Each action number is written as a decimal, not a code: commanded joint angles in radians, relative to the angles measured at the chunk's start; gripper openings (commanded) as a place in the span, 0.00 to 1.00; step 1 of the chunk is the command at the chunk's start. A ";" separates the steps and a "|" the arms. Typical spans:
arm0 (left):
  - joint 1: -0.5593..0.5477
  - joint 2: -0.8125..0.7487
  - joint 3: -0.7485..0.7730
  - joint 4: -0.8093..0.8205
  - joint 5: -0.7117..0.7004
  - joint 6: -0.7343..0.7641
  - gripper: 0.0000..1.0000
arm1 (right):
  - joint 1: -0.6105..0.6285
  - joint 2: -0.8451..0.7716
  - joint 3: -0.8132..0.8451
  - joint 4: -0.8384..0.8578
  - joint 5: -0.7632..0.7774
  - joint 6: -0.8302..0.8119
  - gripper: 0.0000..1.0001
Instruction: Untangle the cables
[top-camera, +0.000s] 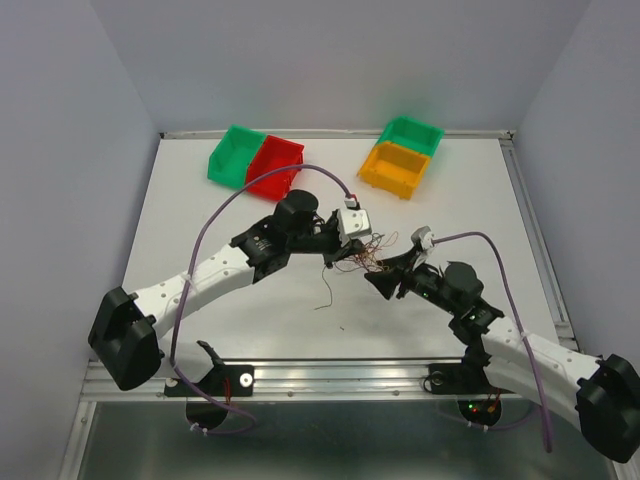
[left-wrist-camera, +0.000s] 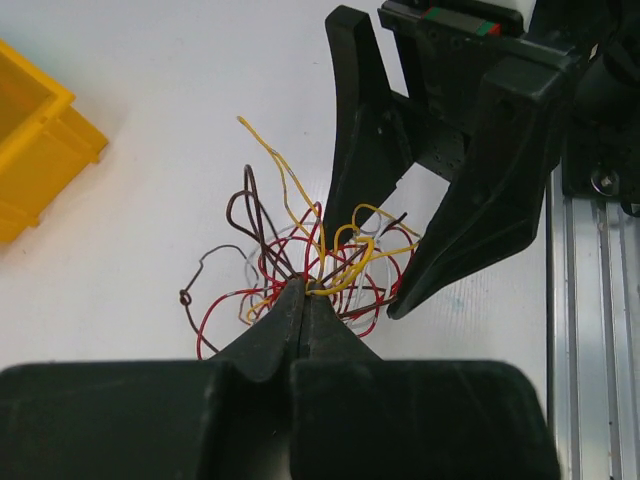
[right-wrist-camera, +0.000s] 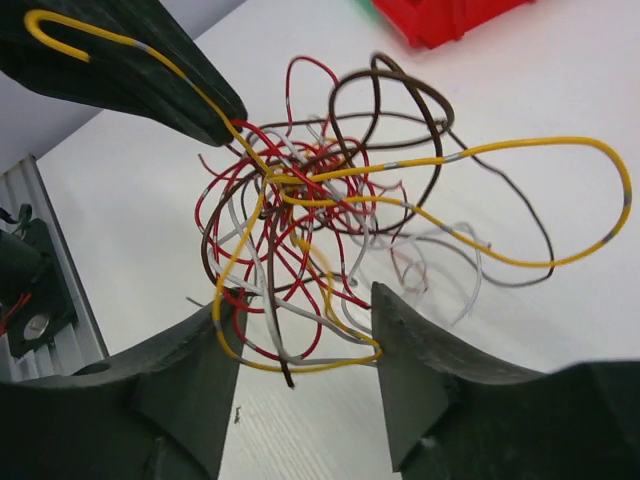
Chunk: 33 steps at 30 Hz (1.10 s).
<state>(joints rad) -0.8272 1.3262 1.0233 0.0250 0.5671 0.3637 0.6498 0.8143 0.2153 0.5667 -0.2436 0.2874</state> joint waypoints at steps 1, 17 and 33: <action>0.002 -0.056 0.038 0.032 0.004 -0.026 0.00 | 0.010 0.025 0.070 0.047 0.024 -0.022 0.52; 0.008 0.004 0.081 0.000 0.056 -0.045 0.00 | 0.010 0.038 -0.019 0.401 -0.304 0.061 0.69; 0.261 0.004 0.070 0.122 0.140 -0.180 0.00 | 0.062 0.310 0.079 0.526 -0.454 0.059 0.52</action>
<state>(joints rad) -0.5945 1.3399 1.0534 0.0746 0.6327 0.2249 0.6964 1.0889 0.2226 1.0214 -0.6746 0.3660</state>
